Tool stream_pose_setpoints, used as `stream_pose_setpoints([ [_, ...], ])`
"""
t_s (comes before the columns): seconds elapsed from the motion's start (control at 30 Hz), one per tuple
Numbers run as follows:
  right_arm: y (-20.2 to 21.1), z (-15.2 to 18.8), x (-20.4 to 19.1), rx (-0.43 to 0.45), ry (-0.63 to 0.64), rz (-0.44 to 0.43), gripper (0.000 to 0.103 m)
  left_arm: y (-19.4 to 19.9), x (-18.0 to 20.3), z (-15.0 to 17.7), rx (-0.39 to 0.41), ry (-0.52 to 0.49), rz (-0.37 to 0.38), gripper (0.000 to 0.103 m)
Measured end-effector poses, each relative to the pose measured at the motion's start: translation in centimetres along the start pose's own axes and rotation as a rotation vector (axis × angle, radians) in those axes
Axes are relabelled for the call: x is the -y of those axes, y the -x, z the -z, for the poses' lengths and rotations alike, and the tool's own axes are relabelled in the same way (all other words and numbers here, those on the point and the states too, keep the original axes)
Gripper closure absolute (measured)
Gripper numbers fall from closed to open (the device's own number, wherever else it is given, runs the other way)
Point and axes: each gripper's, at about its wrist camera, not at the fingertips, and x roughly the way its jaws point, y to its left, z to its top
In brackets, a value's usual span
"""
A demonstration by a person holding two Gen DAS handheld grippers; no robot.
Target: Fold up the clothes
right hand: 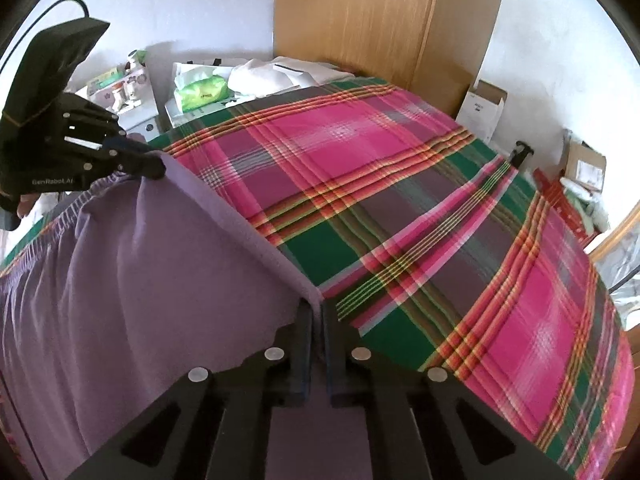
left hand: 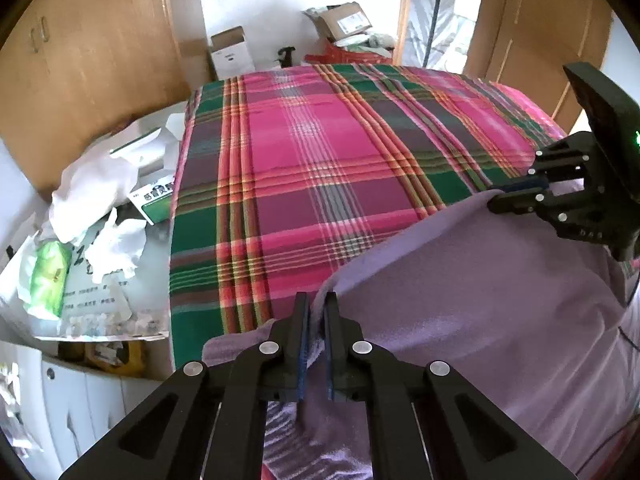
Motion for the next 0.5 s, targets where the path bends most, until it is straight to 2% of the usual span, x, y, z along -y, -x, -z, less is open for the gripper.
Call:
stream_pose_setpoints([
  [0.5,8.1,0.5,-3.3,0.130,-0.011,0.082,0.099,4.2,1.5,0.7,0.096,-0.006,-0.049,0.097],
])
